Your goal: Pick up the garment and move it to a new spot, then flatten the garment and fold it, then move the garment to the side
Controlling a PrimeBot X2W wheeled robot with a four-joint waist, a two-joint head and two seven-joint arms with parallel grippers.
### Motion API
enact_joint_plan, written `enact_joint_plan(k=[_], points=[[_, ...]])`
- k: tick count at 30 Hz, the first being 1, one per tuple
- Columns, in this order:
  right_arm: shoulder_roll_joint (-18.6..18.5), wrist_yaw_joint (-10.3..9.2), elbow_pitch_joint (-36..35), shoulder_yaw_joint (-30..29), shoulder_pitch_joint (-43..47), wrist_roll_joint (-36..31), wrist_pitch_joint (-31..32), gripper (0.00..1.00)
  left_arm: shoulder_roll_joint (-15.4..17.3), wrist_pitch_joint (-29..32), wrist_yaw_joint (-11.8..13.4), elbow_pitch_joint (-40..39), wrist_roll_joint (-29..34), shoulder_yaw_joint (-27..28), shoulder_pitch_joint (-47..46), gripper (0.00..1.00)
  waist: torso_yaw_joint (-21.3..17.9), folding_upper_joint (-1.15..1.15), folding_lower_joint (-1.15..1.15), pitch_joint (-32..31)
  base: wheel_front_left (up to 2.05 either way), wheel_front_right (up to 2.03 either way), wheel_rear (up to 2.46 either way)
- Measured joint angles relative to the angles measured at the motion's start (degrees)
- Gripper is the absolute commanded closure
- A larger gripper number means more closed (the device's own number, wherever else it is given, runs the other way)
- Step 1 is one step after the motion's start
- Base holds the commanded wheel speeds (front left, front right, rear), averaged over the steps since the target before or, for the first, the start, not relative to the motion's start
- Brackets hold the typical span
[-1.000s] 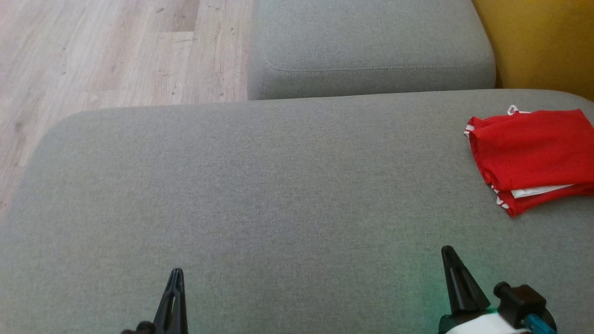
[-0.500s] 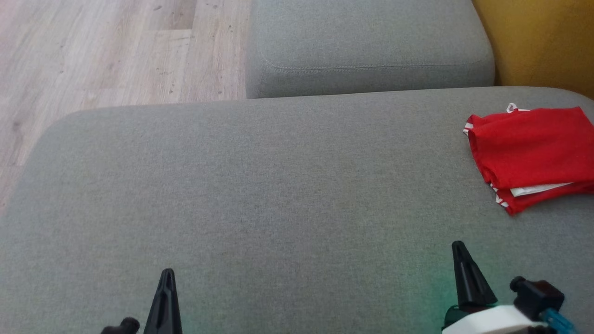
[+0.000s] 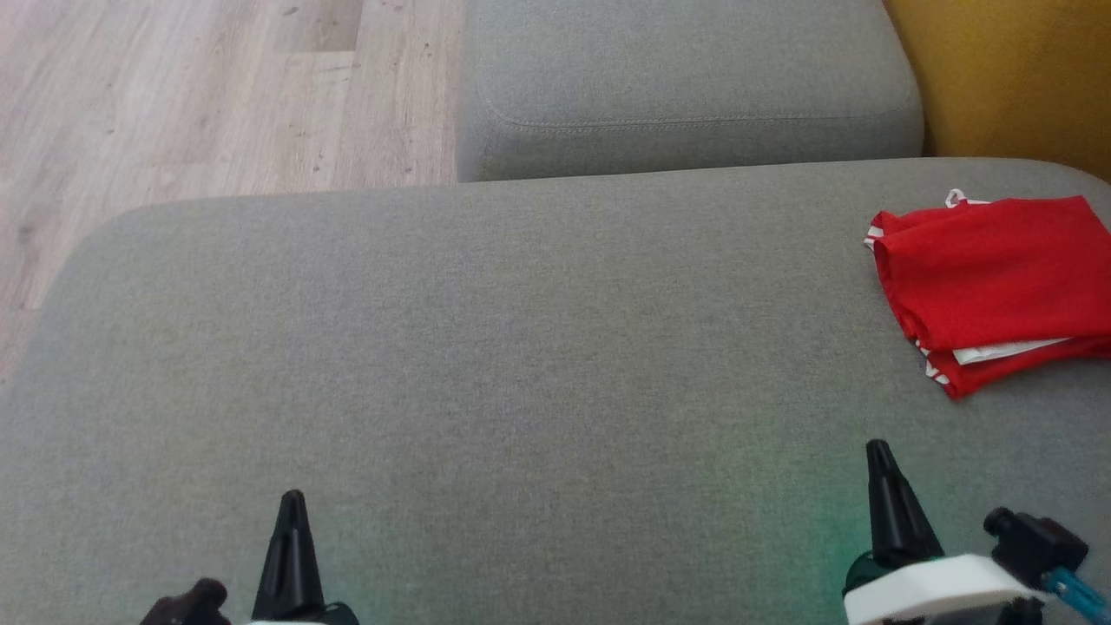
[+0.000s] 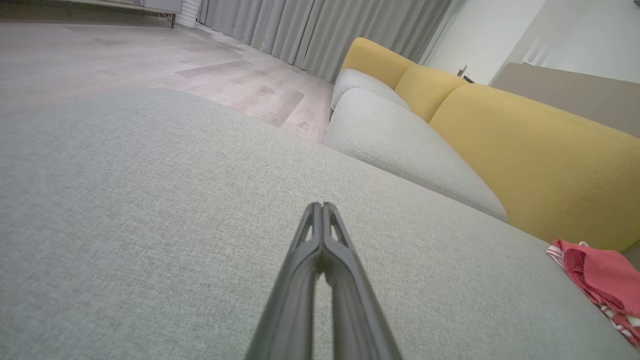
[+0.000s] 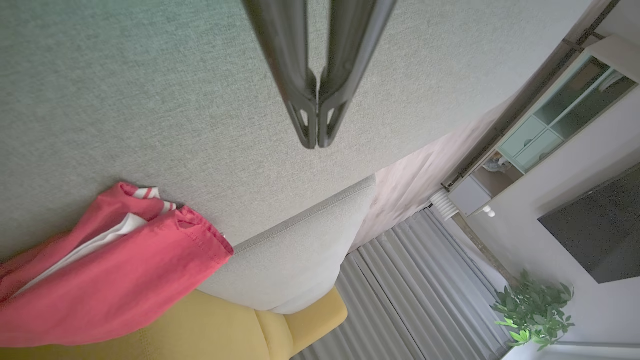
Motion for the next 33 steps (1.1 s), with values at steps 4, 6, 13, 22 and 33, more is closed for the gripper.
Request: enact_joint_plan(k=[4, 6, 13, 22, 33], points=[[-0.04, 0.0, 0.0, -0.35, -0.88, 2.74, 0.55, 1.0, 0.05, 0.57, -0.09, 0.14, -2.88, 0.35, -0.34, 1.0, -0.06, 0.0, 0.0, 0.1, 0.0, 0.0, 0.0], [-0.07, 0.0, 0.04, -0.56, -0.9, 4.17, 1.04, 1.0, 0.11, 0.96, -0.53, 0.29, -4.3, 0.47, -0.53, 1.0, -0.1, 0.0, 0.0, 0.14, 0.0, 0.0, 0.0], [-0.18, 0.0, 0.16, -1.42, -1.68, 9.6, 2.36, 1.0, 0.2, 2.09, -1.09, 0.77, -9.93, 0.94, -1.55, 1.0, -0.23, 0.0, 0.0, 0.33, 0.0, 0.0, 0.0], [-0.31, 0.0, 0.26, -2.24, -2.38, 16.39, 3.74, 1.0, 0.33, 3.58, -1.58, 1.2, -16.89, 2.14, -2.88, 1.0, -0.4, 0.0, 0.0, 0.55, 0.0, 0.0, 0.0], [-0.35, 0.0, 0.38, -3.54, -3.47, 23.8, 5.54, 1.0, 0.34, 5.21, -2.53, 1.92, -24.46, 2.98, -4.07, 1.0, -0.59, 0.0, 0.0, 0.8, 0.0, 0.0, 0.0]])
